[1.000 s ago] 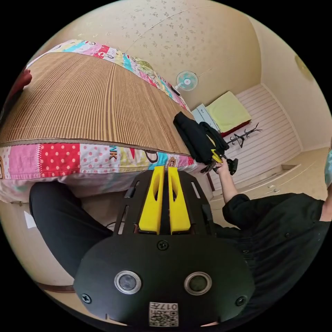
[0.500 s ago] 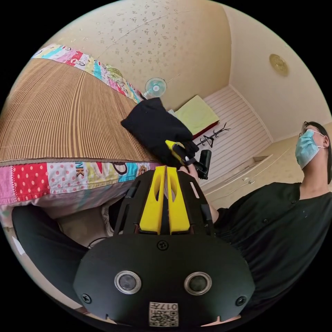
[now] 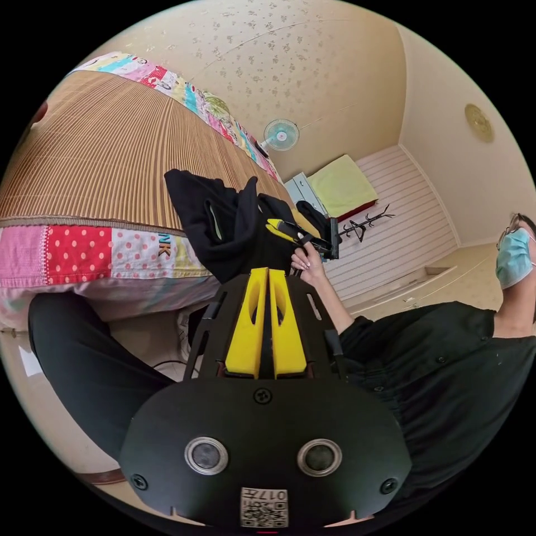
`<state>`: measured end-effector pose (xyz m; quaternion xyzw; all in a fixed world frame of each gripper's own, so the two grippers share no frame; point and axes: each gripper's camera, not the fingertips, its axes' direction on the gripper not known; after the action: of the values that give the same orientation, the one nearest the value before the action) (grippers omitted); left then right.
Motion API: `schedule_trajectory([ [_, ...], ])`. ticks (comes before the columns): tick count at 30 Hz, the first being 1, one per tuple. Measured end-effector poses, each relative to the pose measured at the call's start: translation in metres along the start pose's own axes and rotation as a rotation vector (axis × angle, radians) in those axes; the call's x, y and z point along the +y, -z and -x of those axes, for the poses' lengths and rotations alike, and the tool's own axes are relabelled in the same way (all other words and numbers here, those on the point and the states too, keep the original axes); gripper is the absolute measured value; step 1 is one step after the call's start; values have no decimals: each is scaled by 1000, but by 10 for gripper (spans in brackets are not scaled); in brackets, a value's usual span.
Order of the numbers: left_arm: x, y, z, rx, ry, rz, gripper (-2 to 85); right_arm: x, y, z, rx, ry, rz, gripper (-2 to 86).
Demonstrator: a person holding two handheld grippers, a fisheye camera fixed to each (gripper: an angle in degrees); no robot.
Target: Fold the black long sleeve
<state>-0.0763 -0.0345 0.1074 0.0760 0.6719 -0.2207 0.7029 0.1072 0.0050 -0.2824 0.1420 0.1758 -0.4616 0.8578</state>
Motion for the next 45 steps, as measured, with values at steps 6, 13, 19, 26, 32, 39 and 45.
schedule_trajectory([
  [6, -6, -12, -6, -31, -24, 10, -10, -24, -35, 14, 145, 32, 156, 63],
  [13, -35, -33, -12, -176, -93, 59, -9, 29, 10, 53, -105, 288, 125, 30],
  [19, -127, -66, 12, -165, -133, 118, 11, 61, -40, 48, -226, 299, 361, 26],
  [26, -252, -123, 61, -447, -109, 232, 87, 22, 30, 18, -270, 261, 81, 43],
  [32, -266, -159, 112, -458, 2, 398, 110, -71, 59, -55, 229, 38, 0, 82],
  [39, -236, -142, 135, -342, 124, 355, 59, -143, -32, -111, 533, -44, 398, 96],
  [45, -208, -86, 117, -55, 50, 207, 32, -103, 15, -77, 429, -99, 253, 38],
])
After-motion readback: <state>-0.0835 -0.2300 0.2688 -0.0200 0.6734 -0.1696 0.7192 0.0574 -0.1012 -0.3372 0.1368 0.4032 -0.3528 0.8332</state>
